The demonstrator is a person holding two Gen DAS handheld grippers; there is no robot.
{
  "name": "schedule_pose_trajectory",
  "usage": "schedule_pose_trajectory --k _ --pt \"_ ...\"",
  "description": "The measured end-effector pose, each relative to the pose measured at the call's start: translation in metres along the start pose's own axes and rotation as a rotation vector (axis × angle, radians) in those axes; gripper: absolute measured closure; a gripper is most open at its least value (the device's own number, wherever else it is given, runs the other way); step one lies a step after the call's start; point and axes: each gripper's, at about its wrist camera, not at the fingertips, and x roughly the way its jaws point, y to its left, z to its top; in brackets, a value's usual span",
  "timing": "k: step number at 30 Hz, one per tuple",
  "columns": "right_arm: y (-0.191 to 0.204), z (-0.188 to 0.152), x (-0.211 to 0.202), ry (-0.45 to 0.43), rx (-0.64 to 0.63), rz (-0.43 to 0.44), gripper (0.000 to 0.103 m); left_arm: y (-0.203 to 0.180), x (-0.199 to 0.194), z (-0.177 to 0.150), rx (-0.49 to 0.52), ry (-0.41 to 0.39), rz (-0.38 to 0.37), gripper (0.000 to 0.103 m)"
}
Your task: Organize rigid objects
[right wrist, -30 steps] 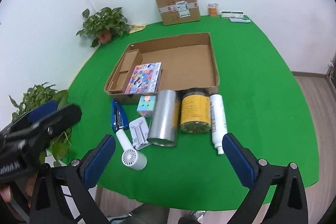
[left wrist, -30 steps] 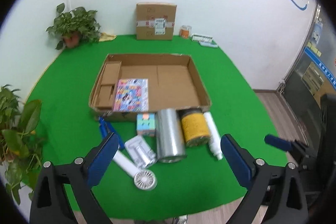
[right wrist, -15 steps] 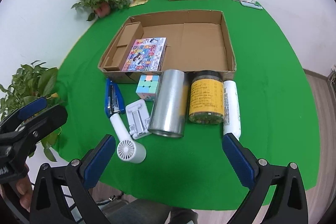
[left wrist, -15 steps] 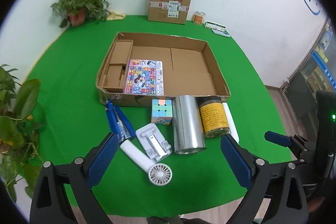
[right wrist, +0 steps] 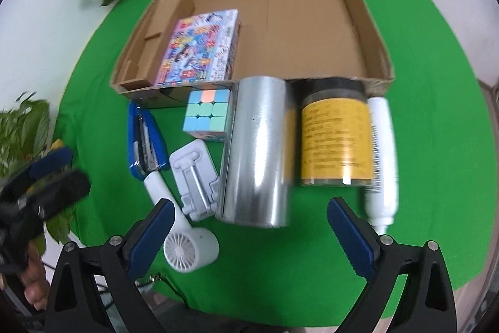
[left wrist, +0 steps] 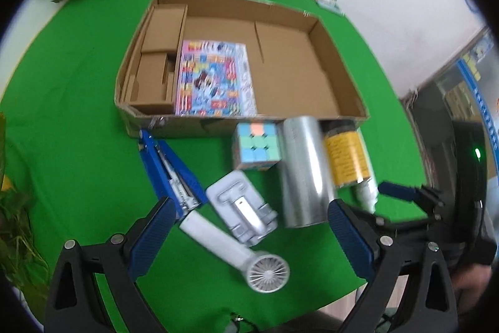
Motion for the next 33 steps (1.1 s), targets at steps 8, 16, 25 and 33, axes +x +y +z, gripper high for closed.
schedule_pose_trajectory --k 8,16,25,33 --pt "-0.010 0.007 0.076 0.140 0.105 -0.011 0.015 0.019 0.024 0.017 0.027 0.079 -0.029 0.005" --pt "-0.015 -0.004 0.092 0.183 0.105 0.030 0.022 0.011 0.033 0.028 0.029 0.091 -0.054 0.005" --pt "-0.041 -0.081 0.057 0.269 -0.007 0.090 0.020 -0.031 0.055 -0.002 0.003 0.192 -0.146 0.005" --pt "-0.078 -0.113 0.022 0.142 0.053 0.329 0.001 -0.080 0.105 -0.045 -0.050 0.344 -0.207 0.006"
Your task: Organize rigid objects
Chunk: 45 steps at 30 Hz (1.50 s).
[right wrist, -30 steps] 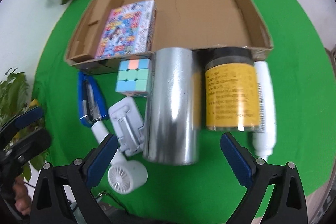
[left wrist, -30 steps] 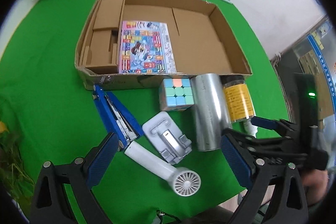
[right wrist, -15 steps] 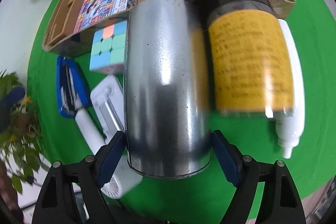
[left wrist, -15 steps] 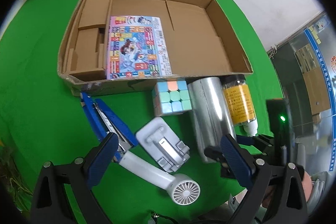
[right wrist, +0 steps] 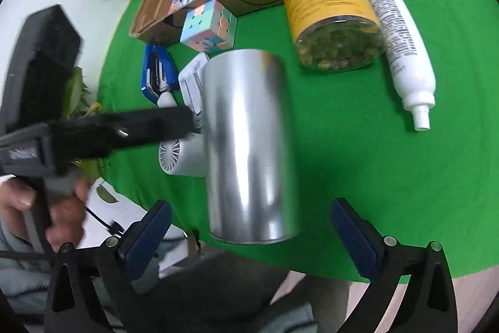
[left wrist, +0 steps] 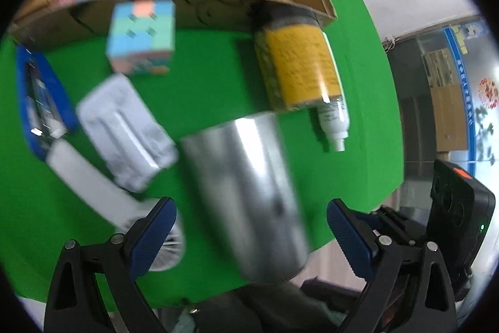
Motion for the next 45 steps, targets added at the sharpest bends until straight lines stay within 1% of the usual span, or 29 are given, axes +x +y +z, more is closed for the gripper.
schedule_pose_trajectory --k 2,3,5,7,9,10,11,12,13,15,17,20,23,25,27,30,35,38,40,42,45 --pt "-0.006 -0.001 0.002 -0.011 0.013 0.038 0.001 0.000 0.015 0.000 -0.055 0.019 -0.005 0.006" --pt "-0.009 -0.001 0.004 -0.017 0.015 0.062 0.001 0.002 0.020 0.001 -0.083 0.019 0.020 0.006" --pt "-0.014 -0.003 0.012 -0.015 0.014 0.104 0.001 0.004 0.030 0.002 -0.116 0.025 0.047 0.006" --pt "-0.012 -0.002 0.026 0.008 0.011 0.137 0.002 0.007 0.035 0.003 -0.131 0.023 0.057 0.007" --pt "-0.018 -0.004 0.041 0.022 0.012 0.173 0.004 0.009 0.040 0.003 -0.143 0.034 0.070 0.008" --pt "-0.019 -0.005 0.047 0.026 0.020 0.182 0.005 0.009 0.042 0.003 -0.149 0.039 0.074 0.011" --pt "-0.019 -0.006 0.052 0.033 0.029 0.179 0.008 0.010 0.045 0.002 -0.158 0.043 0.073 0.013" --pt "-0.020 -0.007 0.058 0.043 0.039 0.172 0.011 0.012 0.047 0.001 -0.170 0.046 0.059 0.014" --pt "-0.021 -0.008 0.064 0.057 0.057 0.192 0.013 0.014 0.049 0.000 -0.185 0.051 0.042 0.016" --pt "-0.021 -0.009 0.073 0.073 0.094 0.213 0.014 0.015 0.049 -0.004 -0.187 0.049 0.025 0.016" --pt "-0.018 -0.010 0.075 0.077 0.104 0.217 0.020 0.013 0.051 -0.007 -0.175 0.058 0.022 0.016" --pt "-0.013 -0.007 0.080 0.090 0.110 0.214 0.020 0.004 0.051 -0.010 -0.149 0.060 0.030 0.017" --pt "-0.004 -0.008 0.060 0.056 0.069 0.208 0.021 -0.015 0.033 -0.006 -0.101 0.017 0.025 0.017" --pt "0.007 -0.005 0.037 0.019 0.028 0.202 0.021 -0.033 0.008 -0.008 -0.052 -0.034 0.026 0.017" --pt "0.021 -0.002 0.010 -0.026 -0.020 0.192 0.021 -0.058 -0.026 -0.008 0.000 -0.100 0.024 0.017" --pt "0.043 0.003 -0.035 -0.105 -0.090 0.163 0.021 -0.083 -0.066 -0.007 0.052 -0.181 0.007 0.017" --pt "0.079 0.013 -0.098 -0.219 -0.184 0.118 0.021 -0.114 -0.127 -0.004 0.093 -0.317 -0.019 0.017" --pt "0.086 0.026 -0.129 -0.253 -0.209 0.105 0.021 -0.127 -0.138 -0.002 0.101 -0.364 -0.029 0.017" --pt "0.090 0.035 -0.140 -0.264 -0.210 0.107 0.021 -0.133 -0.149 0.007 0.094 -0.388 -0.031 0.017" --pt "0.095 0.043 -0.150 -0.275 -0.223 0.110 0.021 -0.139 -0.158 0.011 0.115 -0.415 -0.019 0.017" --pt "0.104 0.054 -0.157 -0.289 -0.247 0.111 0.021 -0.141 -0.169 0.018 0.137 -0.435 -0.010 0.017"
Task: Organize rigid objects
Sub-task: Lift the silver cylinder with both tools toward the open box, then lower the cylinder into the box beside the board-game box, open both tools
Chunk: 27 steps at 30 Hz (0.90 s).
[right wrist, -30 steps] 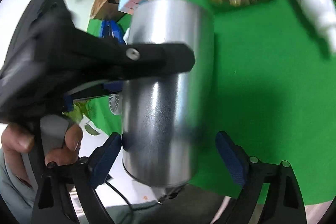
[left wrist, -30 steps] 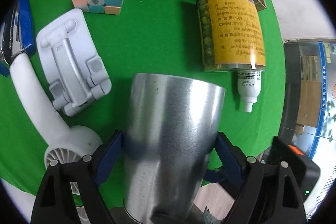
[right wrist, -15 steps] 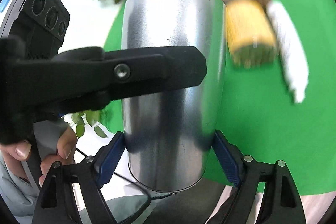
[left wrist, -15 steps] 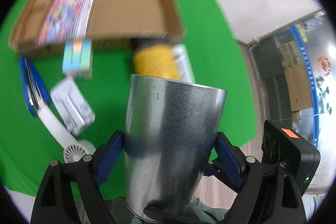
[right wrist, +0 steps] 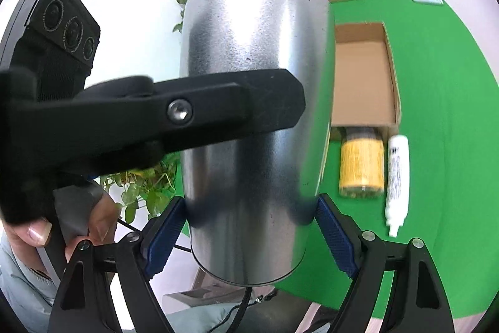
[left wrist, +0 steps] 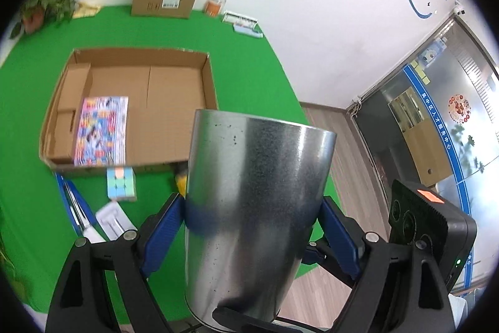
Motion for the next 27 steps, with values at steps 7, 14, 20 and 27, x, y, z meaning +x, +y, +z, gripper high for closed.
schedule_pose_trajectory --k 7,14,20,27 --pt "-0.003 0.049 0.018 -0.004 0.002 -0.026 0.021 0.017 0.004 0.037 0.013 -0.007 -0.029 0.017" --pt "-0.011 0.116 0.064 0.037 0.034 -0.081 0.021 0.063 0.035 0.094 0.008 0.024 -0.091 0.017" --pt "-0.028 0.166 0.124 0.112 0.049 -0.132 0.021 0.115 0.076 0.127 -0.031 0.094 -0.153 0.017" --pt "-0.065 0.196 0.196 0.229 0.107 -0.163 0.021 0.177 0.147 0.141 -0.135 0.202 -0.217 0.017"
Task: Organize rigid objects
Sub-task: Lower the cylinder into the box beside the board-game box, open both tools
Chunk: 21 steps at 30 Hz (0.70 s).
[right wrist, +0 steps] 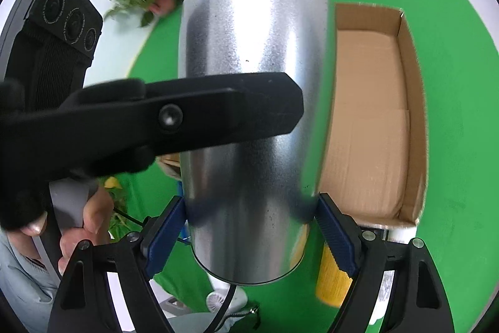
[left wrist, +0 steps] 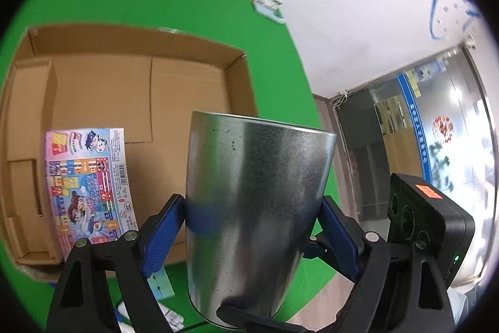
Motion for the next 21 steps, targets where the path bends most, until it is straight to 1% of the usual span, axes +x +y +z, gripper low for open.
schedule_pose_trajectory --k 1,3,6,8,10,13,16,18,20,21 --pt "-0.002 0.000 0.004 0.015 0.001 -0.001 0.021 0.006 0.005 0.003 -0.011 0.007 -0.004 0.017" --pt "-0.009 0.010 0.022 0.050 0.005 -0.003 0.021 0.018 0.017 0.008 -0.021 0.022 -0.004 0.017" --pt "-0.018 0.027 0.044 0.095 0.011 -0.009 0.021 0.037 0.035 0.017 -0.062 0.057 -0.018 0.017" --pt "-0.021 0.030 0.058 0.112 0.016 -0.010 0.021 0.049 0.044 0.023 -0.085 0.079 -0.022 0.017" --pt "-0.018 0.027 0.067 0.135 0.028 -0.002 0.021 0.063 0.054 0.025 -0.109 0.105 -0.018 0.017" --pt "-0.025 0.029 0.084 0.165 0.053 0.021 0.021 0.079 0.068 0.024 -0.138 0.144 -0.001 0.017" --pt "-0.037 0.030 0.103 0.190 0.092 0.038 0.021 0.090 0.082 0.021 -0.155 0.188 0.013 0.017" --pt "-0.045 0.025 0.111 0.221 0.121 0.044 0.021 0.096 0.093 0.015 -0.174 0.234 0.028 0.017" --pt "-0.048 0.020 0.118 0.246 0.138 0.047 0.021 0.099 0.098 0.010 -0.195 0.258 0.042 0.018" --pt "-0.049 0.019 0.121 0.252 0.130 0.033 0.021 0.100 0.099 0.008 -0.192 0.259 0.058 0.019"
